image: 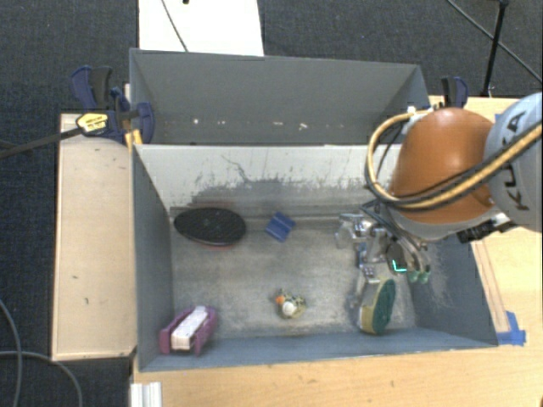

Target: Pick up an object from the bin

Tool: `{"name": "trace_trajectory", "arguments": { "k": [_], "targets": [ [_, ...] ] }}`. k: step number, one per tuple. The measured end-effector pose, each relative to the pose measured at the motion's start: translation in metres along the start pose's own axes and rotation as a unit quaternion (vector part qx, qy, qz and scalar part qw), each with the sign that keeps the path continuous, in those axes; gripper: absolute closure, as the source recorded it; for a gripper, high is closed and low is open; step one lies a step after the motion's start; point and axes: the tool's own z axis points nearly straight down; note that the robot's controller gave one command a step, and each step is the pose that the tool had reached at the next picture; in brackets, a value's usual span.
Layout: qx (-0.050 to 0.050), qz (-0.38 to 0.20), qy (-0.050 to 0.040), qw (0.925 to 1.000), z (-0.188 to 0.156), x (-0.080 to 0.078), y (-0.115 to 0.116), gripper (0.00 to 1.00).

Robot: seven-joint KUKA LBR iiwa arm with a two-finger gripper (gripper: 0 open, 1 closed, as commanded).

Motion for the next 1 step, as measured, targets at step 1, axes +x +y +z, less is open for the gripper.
{"name": "trace_trajectory", "arguments": {
  "k": [1],
  "targets": [
    [0.000, -0.020, 0.0001, 0.9998, 0.1157, 0.0124, -0.0772, 0.00]
  ]
}}
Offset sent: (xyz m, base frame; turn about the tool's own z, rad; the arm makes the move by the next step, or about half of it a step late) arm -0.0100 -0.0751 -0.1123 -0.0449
